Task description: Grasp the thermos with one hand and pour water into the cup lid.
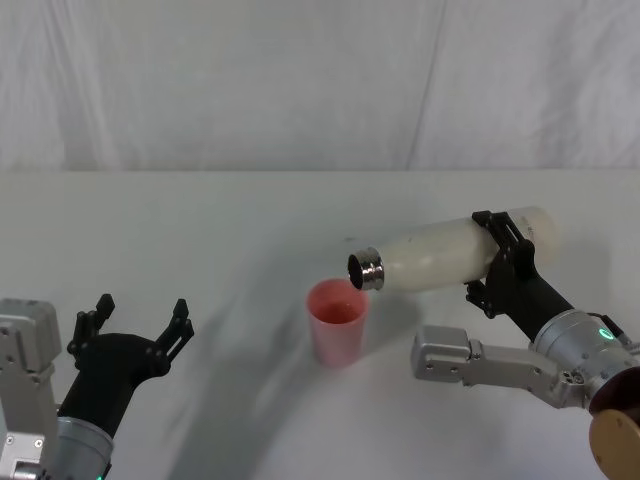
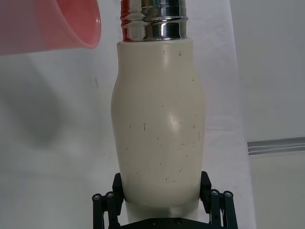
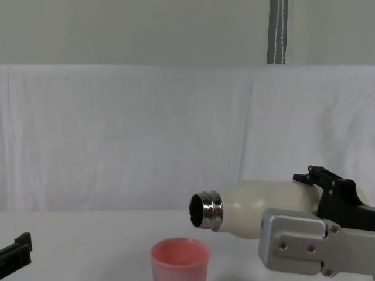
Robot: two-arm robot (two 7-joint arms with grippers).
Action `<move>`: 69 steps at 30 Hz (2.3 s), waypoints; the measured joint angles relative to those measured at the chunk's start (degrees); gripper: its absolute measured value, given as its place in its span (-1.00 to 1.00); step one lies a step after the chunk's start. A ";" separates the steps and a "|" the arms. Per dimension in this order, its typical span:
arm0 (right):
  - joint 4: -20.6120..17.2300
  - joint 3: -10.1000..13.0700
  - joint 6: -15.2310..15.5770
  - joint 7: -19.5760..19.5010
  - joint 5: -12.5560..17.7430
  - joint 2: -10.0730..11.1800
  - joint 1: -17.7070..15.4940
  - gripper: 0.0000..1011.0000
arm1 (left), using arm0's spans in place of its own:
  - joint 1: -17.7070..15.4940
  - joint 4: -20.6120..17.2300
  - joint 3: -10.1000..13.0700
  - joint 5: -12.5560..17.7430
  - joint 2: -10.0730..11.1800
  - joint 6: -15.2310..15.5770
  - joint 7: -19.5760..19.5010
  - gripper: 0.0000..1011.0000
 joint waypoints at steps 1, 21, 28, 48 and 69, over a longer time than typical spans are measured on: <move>-0.01 0.05 -0.09 0.04 0.19 -0.02 -0.01 0.89 | 0.00 0.00 0.00 0.00 0.00 0.00 0.00 0.98; -0.66 5.14 -4.21 2.22 13.49 -2.11 -2.23 0.89 | 0.00 0.00 0.00 0.00 0.00 0.00 0.00 0.98; -0.76 7.77 -5.70 2.91 19.50 -3.39 -3.30 0.89 | 0.00 0.00 0.00 0.00 0.00 0.00 0.00 0.98; -0.14 14.98 -10.37 7.12 39.78 -7.71 -5.78 0.89 | 0.00 0.00 0.00 0.00 0.00 0.00 0.01 0.98; -2.17 17.35 -10.03 8.27 48.62 -8.81 -8.93 0.89 | 0.00 0.00 0.00 0.00 0.00 0.00 0.00 0.98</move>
